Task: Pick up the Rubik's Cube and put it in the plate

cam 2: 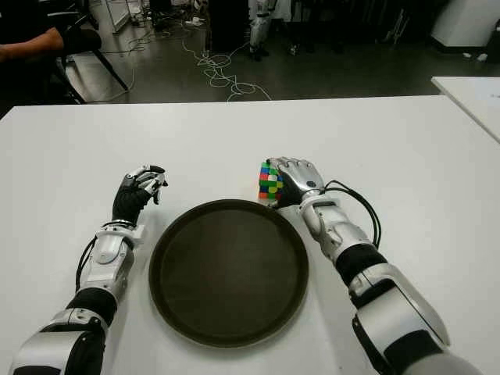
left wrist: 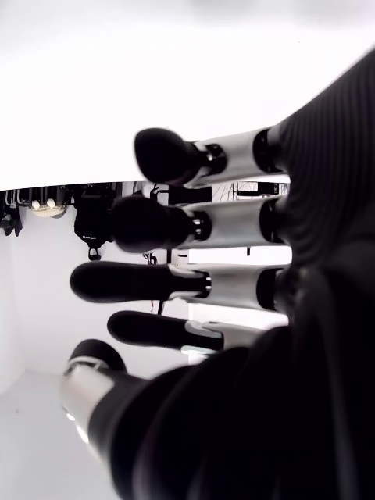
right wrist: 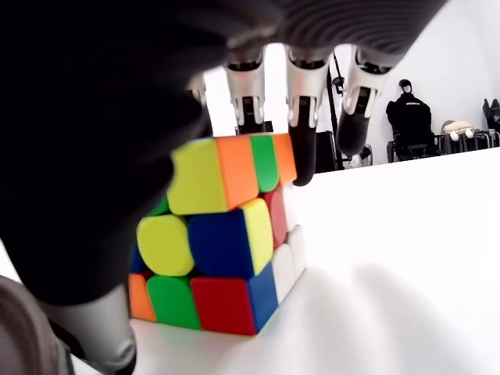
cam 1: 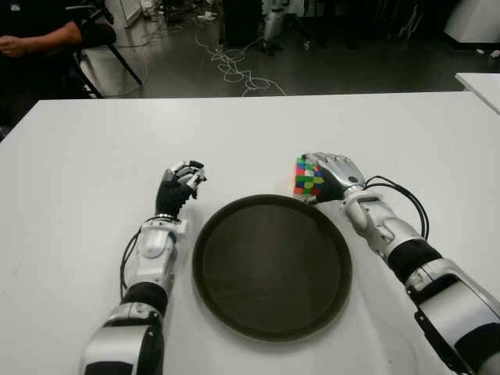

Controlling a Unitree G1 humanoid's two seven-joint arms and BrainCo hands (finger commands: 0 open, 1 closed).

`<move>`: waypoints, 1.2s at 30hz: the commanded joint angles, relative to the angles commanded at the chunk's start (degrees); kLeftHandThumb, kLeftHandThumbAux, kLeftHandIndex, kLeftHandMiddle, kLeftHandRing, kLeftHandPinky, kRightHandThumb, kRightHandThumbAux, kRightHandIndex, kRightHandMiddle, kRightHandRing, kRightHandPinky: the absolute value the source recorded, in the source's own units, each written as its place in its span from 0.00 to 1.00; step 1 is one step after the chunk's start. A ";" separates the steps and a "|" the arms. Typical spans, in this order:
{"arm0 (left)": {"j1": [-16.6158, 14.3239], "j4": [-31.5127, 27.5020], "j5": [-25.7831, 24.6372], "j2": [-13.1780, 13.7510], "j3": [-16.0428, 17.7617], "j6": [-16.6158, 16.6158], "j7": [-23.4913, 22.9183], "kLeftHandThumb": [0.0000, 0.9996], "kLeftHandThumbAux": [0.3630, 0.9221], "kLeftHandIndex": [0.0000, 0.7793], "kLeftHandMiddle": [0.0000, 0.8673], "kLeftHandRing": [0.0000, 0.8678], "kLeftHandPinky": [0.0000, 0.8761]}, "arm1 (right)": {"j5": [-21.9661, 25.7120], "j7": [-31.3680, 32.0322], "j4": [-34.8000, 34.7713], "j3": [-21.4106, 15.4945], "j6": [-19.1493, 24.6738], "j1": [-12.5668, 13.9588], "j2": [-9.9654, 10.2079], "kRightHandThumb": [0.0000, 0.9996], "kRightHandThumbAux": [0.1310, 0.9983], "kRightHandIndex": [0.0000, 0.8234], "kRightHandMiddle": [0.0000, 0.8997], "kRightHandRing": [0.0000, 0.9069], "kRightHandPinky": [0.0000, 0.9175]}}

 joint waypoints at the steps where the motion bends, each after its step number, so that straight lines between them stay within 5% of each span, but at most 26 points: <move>1: 0.00 0.02 0.03 0.02 -0.02 0.00 0.03 0.85 0.53 0.54 0.68 0.86 0.83 | -0.03 0.04 0.06 0.05 0.01 -0.04 0.01 0.00 0.73 0.21 0.21 0.20 0.17; 25: -0.14 -0.07 -0.20 -0.17 -0.15 0.54 -0.07 0.85 0.53 0.54 0.67 0.87 0.85 | 0.21 0.16 -0.25 0.12 0.22 0.02 -0.07 0.00 0.74 0.21 0.21 0.21 0.18; 33: -0.02 -0.15 -0.38 -0.33 -0.13 0.07 -0.22 0.85 0.53 0.54 0.67 0.87 0.87 | -0.12 -1.92 -0.67 0.25 -1.31 0.36 -0.71 0.00 0.83 0.26 0.25 0.27 0.29; 36: -0.05 -0.05 -0.55 -0.40 0.01 0.01 -0.20 0.85 0.53 0.54 0.68 0.87 0.85 | -0.03 -3.44 -1.55 -0.03 -2.23 0.85 -1.13 0.22 0.83 0.31 0.29 0.31 0.36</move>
